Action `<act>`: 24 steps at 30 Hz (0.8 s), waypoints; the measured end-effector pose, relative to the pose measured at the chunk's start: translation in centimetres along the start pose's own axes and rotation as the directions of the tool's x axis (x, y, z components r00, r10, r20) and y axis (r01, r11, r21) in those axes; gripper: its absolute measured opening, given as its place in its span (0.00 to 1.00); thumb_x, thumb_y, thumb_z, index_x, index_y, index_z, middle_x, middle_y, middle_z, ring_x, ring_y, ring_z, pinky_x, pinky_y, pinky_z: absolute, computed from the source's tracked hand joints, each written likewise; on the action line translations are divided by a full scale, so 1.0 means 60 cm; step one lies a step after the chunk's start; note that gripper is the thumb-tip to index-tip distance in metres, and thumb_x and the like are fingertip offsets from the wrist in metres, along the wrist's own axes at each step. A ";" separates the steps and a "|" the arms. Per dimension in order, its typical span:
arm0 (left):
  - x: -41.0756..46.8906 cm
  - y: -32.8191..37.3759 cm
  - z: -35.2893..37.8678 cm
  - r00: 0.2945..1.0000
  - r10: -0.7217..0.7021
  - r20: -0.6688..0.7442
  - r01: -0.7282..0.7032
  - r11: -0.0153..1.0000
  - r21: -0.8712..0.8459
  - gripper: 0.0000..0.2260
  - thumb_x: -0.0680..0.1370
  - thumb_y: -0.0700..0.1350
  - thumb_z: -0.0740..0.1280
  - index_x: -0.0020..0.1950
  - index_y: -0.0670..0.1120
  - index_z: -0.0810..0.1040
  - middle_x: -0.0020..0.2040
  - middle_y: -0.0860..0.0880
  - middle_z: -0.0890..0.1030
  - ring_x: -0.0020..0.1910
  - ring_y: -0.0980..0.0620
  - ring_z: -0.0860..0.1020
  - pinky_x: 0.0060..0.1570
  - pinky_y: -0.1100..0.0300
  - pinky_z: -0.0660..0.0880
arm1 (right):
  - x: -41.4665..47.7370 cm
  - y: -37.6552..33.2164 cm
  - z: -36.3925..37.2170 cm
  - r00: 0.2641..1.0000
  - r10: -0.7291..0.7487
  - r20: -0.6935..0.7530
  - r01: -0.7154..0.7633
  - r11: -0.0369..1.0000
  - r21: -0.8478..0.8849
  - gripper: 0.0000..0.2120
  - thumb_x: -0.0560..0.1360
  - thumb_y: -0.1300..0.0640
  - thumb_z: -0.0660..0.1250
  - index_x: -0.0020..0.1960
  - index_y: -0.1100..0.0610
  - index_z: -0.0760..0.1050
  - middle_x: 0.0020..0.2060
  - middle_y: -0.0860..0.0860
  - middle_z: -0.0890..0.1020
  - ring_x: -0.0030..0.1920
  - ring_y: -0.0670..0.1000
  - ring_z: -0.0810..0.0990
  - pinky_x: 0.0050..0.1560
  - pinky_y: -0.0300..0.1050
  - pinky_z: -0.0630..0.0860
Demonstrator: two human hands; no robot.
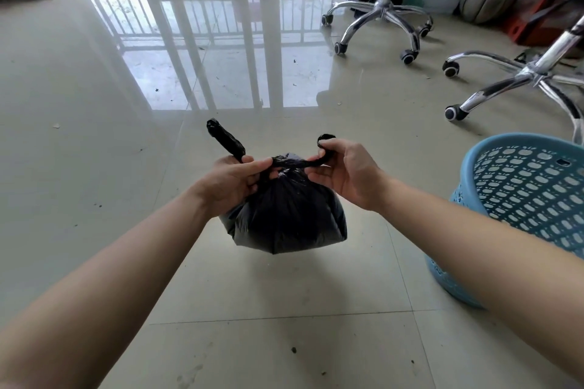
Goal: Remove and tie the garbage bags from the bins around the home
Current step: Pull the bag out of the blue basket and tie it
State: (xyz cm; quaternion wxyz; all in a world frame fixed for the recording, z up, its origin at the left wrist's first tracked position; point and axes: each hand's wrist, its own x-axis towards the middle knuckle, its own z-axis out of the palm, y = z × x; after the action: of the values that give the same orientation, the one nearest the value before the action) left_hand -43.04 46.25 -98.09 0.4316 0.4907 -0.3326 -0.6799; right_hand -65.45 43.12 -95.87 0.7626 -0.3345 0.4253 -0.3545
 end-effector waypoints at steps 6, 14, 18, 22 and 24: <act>0.003 -0.005 0.009 0.995 0.058 -0.083 -0.051 0.995 0.091 0.19 0.75 0.33 0.72 0.30 0.48 0.70 0.39 0.43 0.80 0.42 0.49 0.82 0.39 0.64 0.78 | 0.004 0.032 -0.014 0.984 0.177 -0.026 -0.179 0.973 -0.144 0.08 0.78 0.59 0.61 0.40 0.57 0.73 0.29 0.50 0.79 0.34 0.53 0.83 0.38 0.42 0.83; -0.004 0.022 -0.014 0.980 0.174 -0.095 -0.139 0.945 0.298 0.23 0.71 0.29 0.75 0.36 0.48 0.63 0.40 0.46 0.84 0.45 0.45 0.83 0.57 0.52 0.79 | 0.017 -0.014 -0.070 0.974 -0.221 -0.059 0.073 0.545 -0.835 0.18 0.71 0.49 0.76 0.59 0.48 0.79 0.53 0.49 0.82 0.49 0.47 0.80 0.49 0.39 0.73; -0.014 0.025 0.000 0.981 0.187 -0.045 -0.146 0.876 0.460 0.20 0.65 0.34 0.80 0.32 0.48 0.69 0.45 0.39 0.85 0.47 0.44 0.83 0.56 0.50 0.80 | 0.015 -0.006 -0.044 0.972 -0.156 0.178 0.230 0.446 -0.865 0.27 0.72 0.48 0.76 0.69 0.46 0.73 0.63 0.47 0.77 0.63 0.47 0.74 0.60 0.40 0.70; -0.018 0.017 0.025 0.981 0.193 -0.009 -0.153 0.803 0.576 0.18 0.69 0.29 0.77 0.35 0.45 0.70 0.44 0.43 0.85 0.39 0.52 0.83 0.50 0.56 0.82 | 0.032 0.032 -0.027 0.961 -0.043 0.274 0.270 0.379 -0.885 0.18 0.75 0.53 0.73 0.65 0.49 0.78 0.51 0.45 0.82 0.52 0.44 0.80 0.55 0.34 0.73; -0.018 0.007 0.029 0.966 0.253 -0.057 -0.156 0.741 0.653 0.19 0.69 0.29 0.77 0.32 0.47 0.70 0.44 0.42 0.86 0.34 0.54 0.81 0.43 0.58 0.81 | 0.041 0.050 -0.031 0.968 -0.052 0.244 0.246 0.375 -0.894 0.14 0.75 0.54 0.73 0.60 0.52 0.80 0.43 0.48 0.81 0.43 0.47 0.79 0.51 0.38 0.75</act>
State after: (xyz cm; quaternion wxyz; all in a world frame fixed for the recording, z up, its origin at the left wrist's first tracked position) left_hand -44.44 47.08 -96.79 0.3316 0.6161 -0.5657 -0.4363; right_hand -65.36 42.26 -100.06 0.4496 -0.7660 0.4491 -0.0970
